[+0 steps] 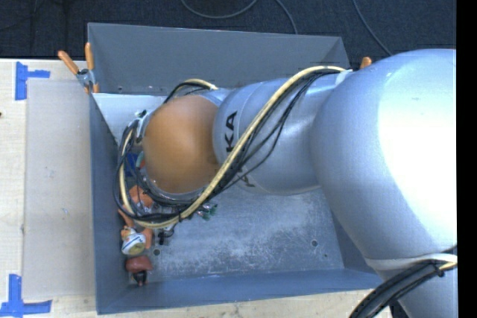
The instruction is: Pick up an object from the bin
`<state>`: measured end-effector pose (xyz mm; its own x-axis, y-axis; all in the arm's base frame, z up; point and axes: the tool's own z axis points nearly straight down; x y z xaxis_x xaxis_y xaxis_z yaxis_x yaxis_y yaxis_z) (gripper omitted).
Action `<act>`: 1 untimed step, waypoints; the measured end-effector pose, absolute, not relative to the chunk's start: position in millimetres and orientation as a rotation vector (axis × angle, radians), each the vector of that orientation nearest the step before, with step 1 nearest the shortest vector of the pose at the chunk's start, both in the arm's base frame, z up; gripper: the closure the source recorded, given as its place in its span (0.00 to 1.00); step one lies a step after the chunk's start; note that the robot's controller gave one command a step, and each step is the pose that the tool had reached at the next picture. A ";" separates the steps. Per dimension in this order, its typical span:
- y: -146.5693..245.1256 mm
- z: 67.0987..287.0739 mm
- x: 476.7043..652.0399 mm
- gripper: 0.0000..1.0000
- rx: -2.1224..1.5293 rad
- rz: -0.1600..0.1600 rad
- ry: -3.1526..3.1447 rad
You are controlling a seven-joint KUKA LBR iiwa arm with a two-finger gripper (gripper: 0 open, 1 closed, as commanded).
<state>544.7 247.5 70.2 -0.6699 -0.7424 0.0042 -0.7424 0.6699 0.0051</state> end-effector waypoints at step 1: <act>247.1 73.2 543.9 1.00 1.272 -0.005 -2.863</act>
Offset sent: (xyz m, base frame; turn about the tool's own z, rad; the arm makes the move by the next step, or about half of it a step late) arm 0.0001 0.0000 0.0598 0.0000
